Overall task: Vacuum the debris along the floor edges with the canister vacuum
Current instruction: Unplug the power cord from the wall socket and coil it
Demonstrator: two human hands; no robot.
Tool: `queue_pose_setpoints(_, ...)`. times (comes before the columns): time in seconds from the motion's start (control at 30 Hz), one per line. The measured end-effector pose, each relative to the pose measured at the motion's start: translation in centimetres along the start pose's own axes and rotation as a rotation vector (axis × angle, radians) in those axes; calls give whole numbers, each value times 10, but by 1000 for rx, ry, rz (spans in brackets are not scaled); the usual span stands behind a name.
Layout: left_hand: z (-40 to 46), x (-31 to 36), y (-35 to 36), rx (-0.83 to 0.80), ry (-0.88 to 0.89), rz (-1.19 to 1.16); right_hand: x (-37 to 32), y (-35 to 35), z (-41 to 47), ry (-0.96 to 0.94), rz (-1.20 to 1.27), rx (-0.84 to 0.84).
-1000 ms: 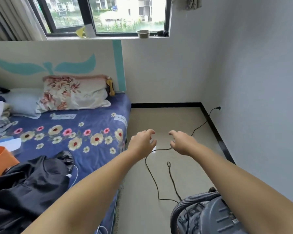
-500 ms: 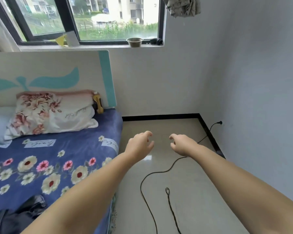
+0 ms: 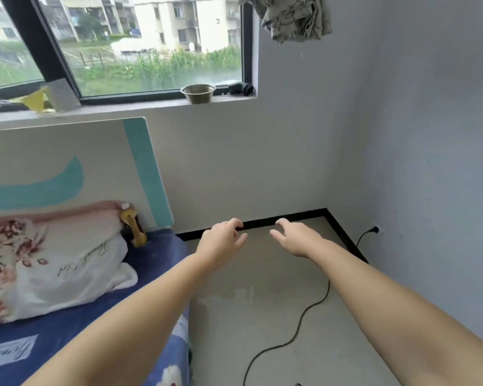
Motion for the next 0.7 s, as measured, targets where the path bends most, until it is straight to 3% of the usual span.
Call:
queue_pose_setpoints(0.33,178,54,44,-218,242,-5,91,-39,126,249,81,-9)
queue_pose_setpoints(0.7,435,135,122,-337,363,17,227,-113,329,384,106,20)
Point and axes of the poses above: each hand's wrist, its own z-axis towards the middle knuckle, its own y-axis out of the palm, x = y × z, the point moved 7 cm from there along z, towards the middle knuckle, and after that the axes turned 3 degrees about x, right-handed, at the moved point
